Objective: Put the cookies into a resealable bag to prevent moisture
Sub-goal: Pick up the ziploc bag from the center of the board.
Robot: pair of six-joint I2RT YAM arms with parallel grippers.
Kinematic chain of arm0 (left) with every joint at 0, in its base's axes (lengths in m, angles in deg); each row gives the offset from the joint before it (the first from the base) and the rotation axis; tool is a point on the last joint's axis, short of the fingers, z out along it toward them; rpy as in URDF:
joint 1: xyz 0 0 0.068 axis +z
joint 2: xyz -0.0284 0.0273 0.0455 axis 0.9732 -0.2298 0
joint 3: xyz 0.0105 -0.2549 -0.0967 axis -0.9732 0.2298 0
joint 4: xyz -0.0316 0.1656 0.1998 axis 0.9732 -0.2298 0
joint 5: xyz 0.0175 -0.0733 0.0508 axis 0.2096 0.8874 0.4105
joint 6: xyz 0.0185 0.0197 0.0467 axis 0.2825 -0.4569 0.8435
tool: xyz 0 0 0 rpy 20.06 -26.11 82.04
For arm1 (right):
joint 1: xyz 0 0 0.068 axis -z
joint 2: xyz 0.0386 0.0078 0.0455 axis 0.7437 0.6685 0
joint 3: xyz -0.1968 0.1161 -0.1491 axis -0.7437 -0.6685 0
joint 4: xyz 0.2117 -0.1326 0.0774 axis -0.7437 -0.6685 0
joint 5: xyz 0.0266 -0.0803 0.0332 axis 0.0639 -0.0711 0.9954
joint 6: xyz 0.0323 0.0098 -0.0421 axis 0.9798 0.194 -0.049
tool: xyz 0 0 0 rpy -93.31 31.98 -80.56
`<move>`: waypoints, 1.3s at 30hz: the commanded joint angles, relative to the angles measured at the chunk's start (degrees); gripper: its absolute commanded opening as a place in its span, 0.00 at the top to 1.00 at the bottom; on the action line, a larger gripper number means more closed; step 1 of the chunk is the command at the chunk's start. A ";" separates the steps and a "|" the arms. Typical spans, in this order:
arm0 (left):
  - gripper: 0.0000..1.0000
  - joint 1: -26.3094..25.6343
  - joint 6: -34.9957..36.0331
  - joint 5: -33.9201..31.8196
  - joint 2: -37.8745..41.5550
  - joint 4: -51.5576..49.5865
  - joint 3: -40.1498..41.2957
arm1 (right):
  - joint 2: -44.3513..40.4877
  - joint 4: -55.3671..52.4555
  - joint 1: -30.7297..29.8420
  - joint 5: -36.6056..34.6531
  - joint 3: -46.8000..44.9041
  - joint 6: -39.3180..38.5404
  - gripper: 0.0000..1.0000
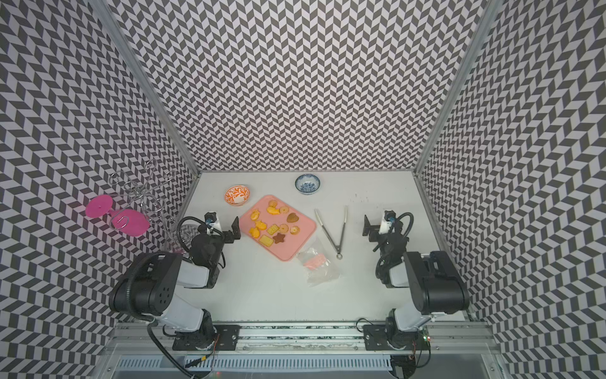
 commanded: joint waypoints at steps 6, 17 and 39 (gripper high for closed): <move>0.01 0.05 0.15 0.16 0.64 1.52 -0.68 | -0.60 3.18 0.01 -0.23 0.41 -0.08 0.00; 0.01 0.35 0.02 0.90 0.70 1.32 -0.69 | -0.99 4.26 0.01 -0.36 -0.14 0.00 0.00; 0.01 -8.50 -14.99 8.13 27.49 -62.34 -24.21 | -43.71 -80.10 -2.15 19.39 16.80 18.06 0.05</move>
